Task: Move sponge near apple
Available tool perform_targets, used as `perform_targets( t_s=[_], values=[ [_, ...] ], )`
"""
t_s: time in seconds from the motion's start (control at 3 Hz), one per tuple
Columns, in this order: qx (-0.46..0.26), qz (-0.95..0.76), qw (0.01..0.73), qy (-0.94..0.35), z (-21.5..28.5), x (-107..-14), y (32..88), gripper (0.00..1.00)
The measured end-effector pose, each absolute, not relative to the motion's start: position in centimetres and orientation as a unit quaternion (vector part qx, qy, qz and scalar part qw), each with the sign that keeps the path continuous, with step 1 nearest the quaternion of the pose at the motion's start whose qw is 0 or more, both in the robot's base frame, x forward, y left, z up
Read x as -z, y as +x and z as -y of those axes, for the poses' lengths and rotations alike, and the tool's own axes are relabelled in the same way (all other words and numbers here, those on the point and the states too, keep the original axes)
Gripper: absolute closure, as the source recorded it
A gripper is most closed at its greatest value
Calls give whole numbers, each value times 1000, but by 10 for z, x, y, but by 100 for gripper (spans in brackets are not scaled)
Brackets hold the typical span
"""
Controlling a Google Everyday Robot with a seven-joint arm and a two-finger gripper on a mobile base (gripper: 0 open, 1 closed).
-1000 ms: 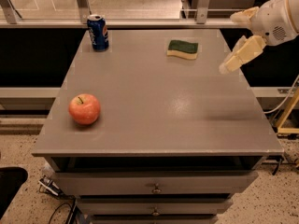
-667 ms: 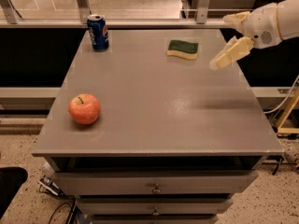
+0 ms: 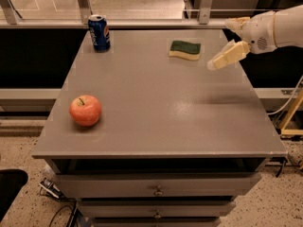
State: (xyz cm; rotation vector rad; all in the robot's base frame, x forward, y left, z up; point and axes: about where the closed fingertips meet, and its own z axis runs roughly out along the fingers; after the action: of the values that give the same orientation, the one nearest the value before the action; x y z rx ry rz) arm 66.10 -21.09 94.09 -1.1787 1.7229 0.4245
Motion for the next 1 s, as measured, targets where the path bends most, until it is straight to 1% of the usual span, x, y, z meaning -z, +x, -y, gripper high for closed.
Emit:
perform_targets(
  t_s=[0.33,0.67,1.0],
  values=[
    [-173,-720,479,-471,214,-934,665,0],
    [-171,-721,500,-448,221,-927,686,0],
    [-181,-712,522,-434,215,-916,720,0]
  ],
)
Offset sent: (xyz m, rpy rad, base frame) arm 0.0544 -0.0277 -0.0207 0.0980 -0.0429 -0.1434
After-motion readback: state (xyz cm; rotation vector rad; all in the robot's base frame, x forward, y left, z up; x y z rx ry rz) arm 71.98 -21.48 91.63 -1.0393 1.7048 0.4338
